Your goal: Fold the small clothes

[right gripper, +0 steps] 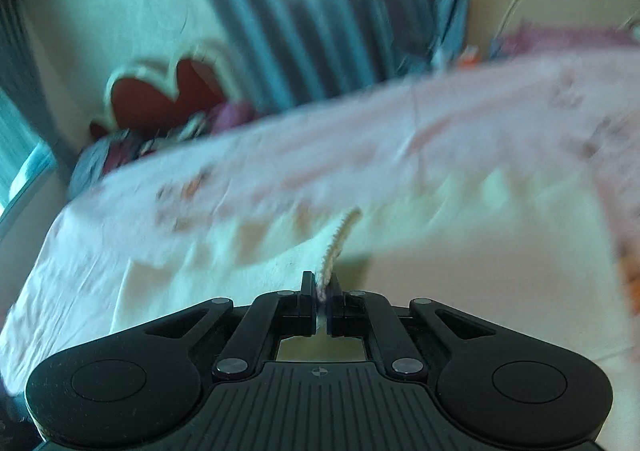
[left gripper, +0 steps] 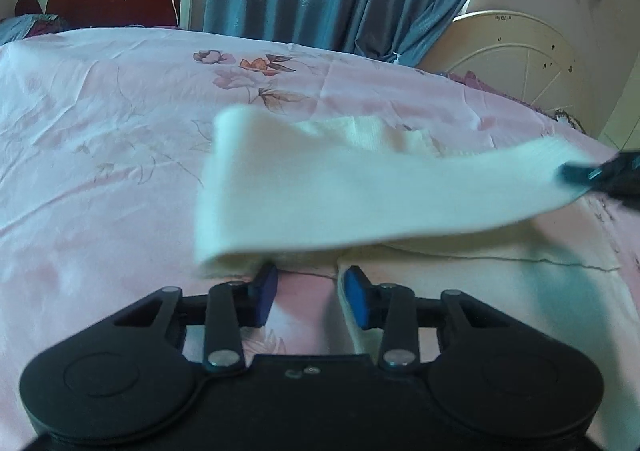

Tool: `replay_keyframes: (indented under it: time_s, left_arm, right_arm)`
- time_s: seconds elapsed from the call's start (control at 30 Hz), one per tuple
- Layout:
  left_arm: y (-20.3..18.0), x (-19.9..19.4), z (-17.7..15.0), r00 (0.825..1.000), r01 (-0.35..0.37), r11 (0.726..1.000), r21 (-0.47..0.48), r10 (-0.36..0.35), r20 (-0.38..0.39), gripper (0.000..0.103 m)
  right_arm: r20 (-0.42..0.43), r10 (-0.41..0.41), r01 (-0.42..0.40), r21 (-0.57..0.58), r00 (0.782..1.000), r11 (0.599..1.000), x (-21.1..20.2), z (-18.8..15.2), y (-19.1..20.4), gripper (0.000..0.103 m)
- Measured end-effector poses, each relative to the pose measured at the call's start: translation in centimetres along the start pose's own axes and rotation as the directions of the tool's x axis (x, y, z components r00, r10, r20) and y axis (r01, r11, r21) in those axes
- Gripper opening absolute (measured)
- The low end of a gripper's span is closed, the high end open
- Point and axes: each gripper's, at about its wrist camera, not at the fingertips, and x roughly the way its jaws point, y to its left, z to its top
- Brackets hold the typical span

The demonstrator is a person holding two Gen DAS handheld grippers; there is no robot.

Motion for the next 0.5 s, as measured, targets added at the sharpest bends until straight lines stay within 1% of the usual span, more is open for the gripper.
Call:
replay_keyframes:
  time_s: [0.07, 0.1, 0.13, 0.17, 0.23, 0.37, 0.43, 0.5]
  left_arm:
    - [0.2, 0.0, 0.1, 1.000, 0.003, 1.000, -0.001, -0.003, -0.003, 0.030]
    - [0.2, 0.0, 0.1, 1.000, 0.002, 1.000, 0.002, -0.002, -0.004, 0.028]
    - [0.3, 0.0, 0.1, 1.000, -0.011, 1.000, 0.005, 0.011, -0.006, 0.016]
    - [0.5, 0.0, 0.1, 1.000, -0.018, 1.000, 0.007, 0.018, -0.007, 0.013]
    - [1.0, 0.0, 0.2, 1.000, -0.007, 1.000, -0.012, 0.006, -0.010, 0.010]
    - [0.6, -0.3, 0.4, 1.000, -0.016, 1.000, 0.012, 0.016, -0.013, 0.008]
    - [0.0, -0.7, 0.4, 1.000, -0.013, 0.999, 0.037, 0.012, 0.004, 0.009]
    - [-0.4, -1.3, 0.5, 1.000, 0.016, 0.999, 0.032, -0.017, 0.021, 0.018]
  right_arm:
    - [0.044, -0.061, 0.059, 0.040, 0.997, 0.997, -1.7, 0.6, -2.6, 0.003]
    - [0.036, -0.084, 0.082, 0.045, 0.996, 0.996, -2.1, 0.7, -3.9, 0.003]
    - [0.021, -0.103, 0.102, 0.045, 0.994, 0.994, -2.2, 0.7, -4.9, 0.003]
    - [0.009, -0.114, 0.113, 0.049, 0.993, 0.992, -2.3, 0.5, -5.9, 0.003]
    - [-0.014, -0.116, 0.117, 0.060, 0.993, 0.991, -2.4, 0.0, -7.2, 0.003]
    - [-0.022, -0.110, 0.111, 0.059, 0.994, 0.992, -2.7, -0.9, -7.5, 0.003]
    - [-0.019, -0.104, 0.105, 0.059, 0.994, 0.993, -3.1, -1.0, -7.4, 0.003]
    - [-0.016, -0.099, 0.099, 0.063, 0.995, 0.993, -3.3, -0.8, -7.4, 0.003]
